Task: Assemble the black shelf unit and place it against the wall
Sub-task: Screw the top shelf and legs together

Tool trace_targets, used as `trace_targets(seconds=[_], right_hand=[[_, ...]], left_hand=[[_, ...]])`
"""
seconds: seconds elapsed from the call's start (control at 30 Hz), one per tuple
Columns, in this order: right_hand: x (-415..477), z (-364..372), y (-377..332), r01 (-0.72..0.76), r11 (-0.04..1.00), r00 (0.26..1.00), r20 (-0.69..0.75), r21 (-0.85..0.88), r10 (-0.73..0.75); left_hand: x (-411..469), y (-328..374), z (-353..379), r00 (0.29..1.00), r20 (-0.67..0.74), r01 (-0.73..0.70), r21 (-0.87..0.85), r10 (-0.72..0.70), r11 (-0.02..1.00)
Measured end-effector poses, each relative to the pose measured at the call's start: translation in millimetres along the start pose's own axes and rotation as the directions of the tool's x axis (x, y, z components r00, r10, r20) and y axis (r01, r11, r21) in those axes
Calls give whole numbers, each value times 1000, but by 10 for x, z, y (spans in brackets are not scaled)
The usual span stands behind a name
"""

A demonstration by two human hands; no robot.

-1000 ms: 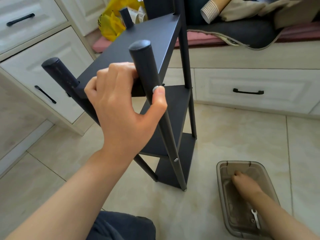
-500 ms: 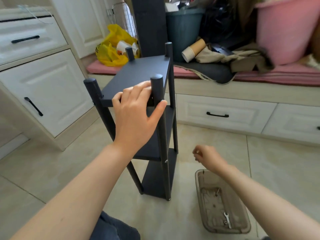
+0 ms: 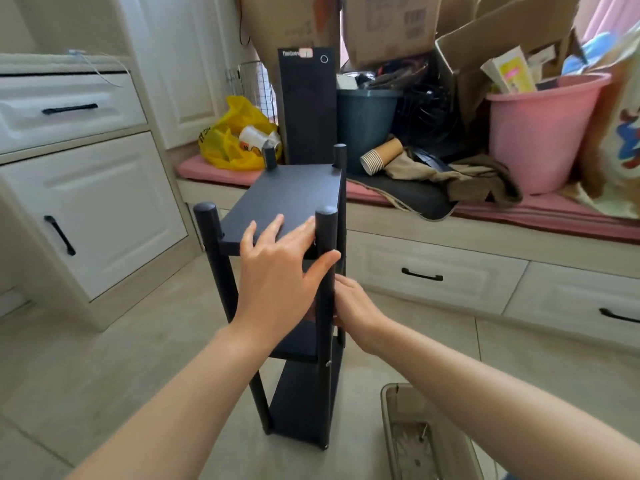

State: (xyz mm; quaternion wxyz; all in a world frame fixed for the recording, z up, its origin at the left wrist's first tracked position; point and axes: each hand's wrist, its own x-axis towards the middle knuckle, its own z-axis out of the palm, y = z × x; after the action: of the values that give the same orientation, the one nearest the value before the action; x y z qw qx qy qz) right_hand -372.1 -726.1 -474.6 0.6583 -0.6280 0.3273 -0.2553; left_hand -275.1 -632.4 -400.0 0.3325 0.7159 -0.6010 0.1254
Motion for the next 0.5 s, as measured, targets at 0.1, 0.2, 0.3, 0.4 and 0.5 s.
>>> trace_targets(seconds=[0.1,0.2,0.3,0.4,0.5], right_hand=[[61,56,34,-12,1000,1000,-7,13,12],[141,126,-30,25,999,998,-63,40,-22],[236,216,-158,60,998,995,-74,-1,-60],[346,335,-271,68,996,996,-60,-49,-71],[459,472,-361,58,992,997,-37,-112,-63]], left_hand=[[16,-49,-22,1000,7,15,11,-15,1000],[62,-114,-29,998,-42,39,-20,-40,999],[135,-214,-61,987,-112,111,-66,-118,992],[184,-362,-117,965,-166,191,-100,-205,977],[196,-528,-211,938,-193,262,-146,-287,954]])
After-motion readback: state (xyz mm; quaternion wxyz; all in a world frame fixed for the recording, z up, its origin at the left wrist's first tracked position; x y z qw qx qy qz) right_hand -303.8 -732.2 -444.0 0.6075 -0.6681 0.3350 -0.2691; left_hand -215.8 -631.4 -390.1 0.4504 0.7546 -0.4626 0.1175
